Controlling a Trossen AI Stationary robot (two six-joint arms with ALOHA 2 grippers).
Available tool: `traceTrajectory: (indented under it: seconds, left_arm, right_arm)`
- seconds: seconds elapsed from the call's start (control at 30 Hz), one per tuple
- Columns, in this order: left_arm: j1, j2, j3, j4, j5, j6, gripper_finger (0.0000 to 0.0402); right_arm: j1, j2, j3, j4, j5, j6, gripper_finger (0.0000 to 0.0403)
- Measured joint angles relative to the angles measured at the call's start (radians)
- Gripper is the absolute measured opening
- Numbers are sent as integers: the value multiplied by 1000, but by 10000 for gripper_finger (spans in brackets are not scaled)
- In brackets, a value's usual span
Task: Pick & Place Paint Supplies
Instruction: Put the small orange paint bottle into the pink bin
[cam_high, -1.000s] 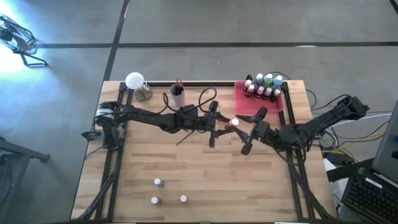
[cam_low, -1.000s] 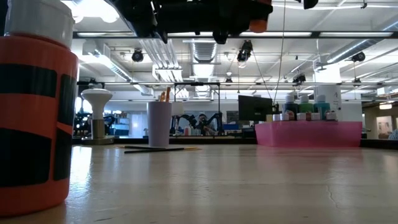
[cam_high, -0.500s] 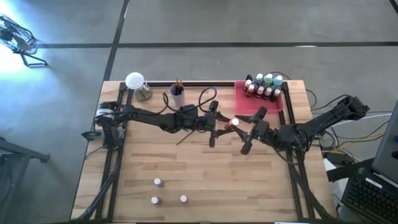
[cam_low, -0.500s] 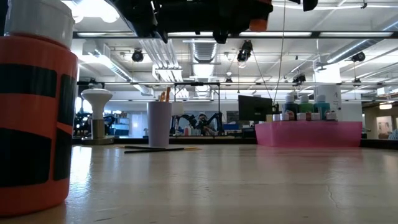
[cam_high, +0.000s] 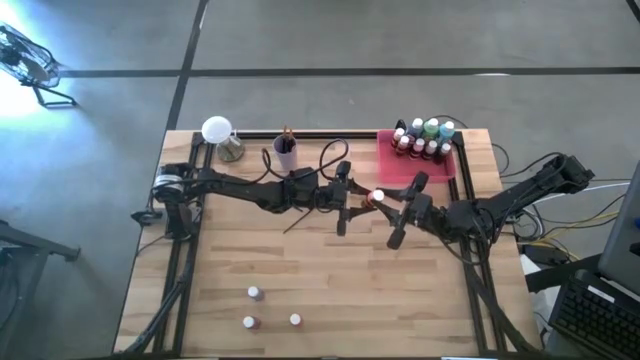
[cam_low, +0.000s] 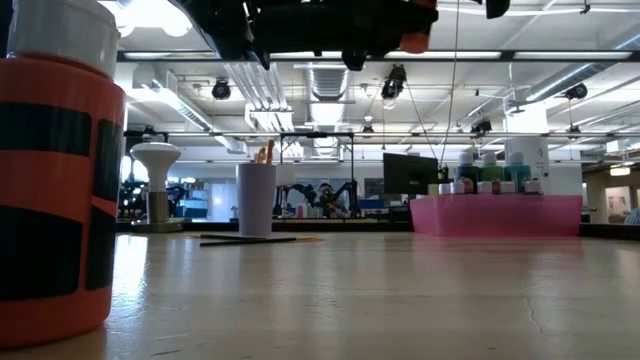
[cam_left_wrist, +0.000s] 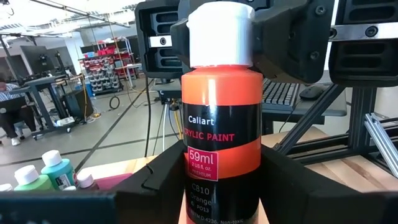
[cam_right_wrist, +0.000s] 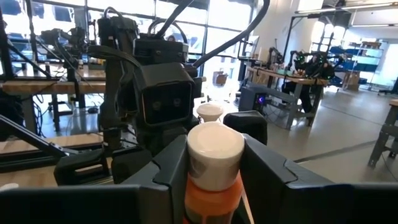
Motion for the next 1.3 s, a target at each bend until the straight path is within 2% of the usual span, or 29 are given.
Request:
traceTrajectory:
  seconds: [0.3,0.7,0.83,1.07,1.2,1.3]
  left_arm:
    - [0,0,0,0,1,-3,177]
    - [-1,-4,3,-58,-28,27,185]
    - [-1,-16,2,-111,-36,15,225]
    - [1,-26,64,-310,-64,57,332]
    - [2,-70,100,-465,-201,113,367]
    - [4,-125,92,-502,-323,112,375]
  right_arm:
    - [-4,0,0,0,-8,-2,124]
    - [-5,0,-2,-13,-6,-3,113]
    - [-6,0,-1,-22,1,-3,115]
    - [-10,0,-1,-33,1,7,114]
    - [-9,-7,-1,-137,80,72,113]
    - [-11,-27,-1,-285,196,146,112]
